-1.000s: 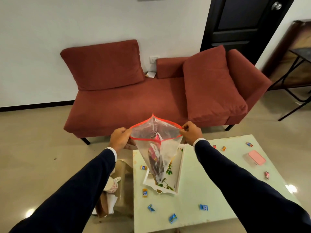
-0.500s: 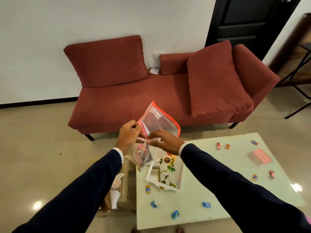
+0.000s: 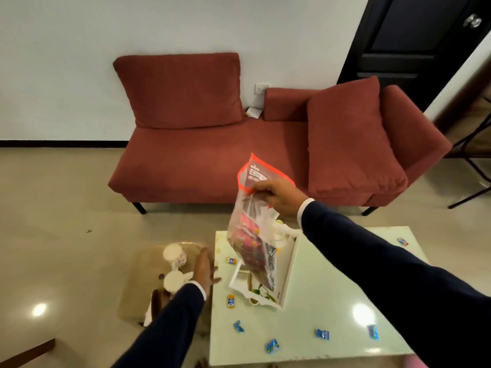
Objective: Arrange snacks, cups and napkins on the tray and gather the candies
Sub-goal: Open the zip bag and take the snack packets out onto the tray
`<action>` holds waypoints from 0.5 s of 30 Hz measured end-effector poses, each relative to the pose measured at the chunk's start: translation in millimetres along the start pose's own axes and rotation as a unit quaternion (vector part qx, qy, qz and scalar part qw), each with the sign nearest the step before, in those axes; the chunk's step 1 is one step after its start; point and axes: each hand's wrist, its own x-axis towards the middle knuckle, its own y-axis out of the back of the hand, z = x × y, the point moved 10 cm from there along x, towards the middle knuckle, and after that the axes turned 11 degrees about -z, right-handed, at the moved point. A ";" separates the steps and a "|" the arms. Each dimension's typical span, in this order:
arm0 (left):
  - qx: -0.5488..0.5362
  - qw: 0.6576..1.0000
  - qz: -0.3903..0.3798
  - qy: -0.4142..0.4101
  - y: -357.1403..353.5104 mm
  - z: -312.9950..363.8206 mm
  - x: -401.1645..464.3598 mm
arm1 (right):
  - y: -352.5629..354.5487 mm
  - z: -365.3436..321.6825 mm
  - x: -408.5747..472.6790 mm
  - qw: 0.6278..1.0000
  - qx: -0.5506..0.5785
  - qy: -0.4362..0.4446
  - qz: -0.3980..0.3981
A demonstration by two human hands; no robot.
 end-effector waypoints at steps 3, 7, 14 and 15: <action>-0.012 0.994 -0.062 0.089 -24.0 -43.5 11.3 | 16.0 -4.6 -5.4 0.995 0.087 0.005 -0.046; -0.021 0.991 -0.085 0.098 -44.7 -45.0 14.2 | 44.1 -12.0 -25.8 0.963 0.260 0.032 -0.056; -0.187 0.972 -0.142 -0.017 -80.7 -3.8 35.8 | 58.2 -22.9 -51.8 0.890 0.441 0.066 -0.093; -0.200 0.971 -0.126 -0.044 -79.5 5.6 37.9 | 52.5 -29.3 -55.8 0.880 0.452 0.067 -0.129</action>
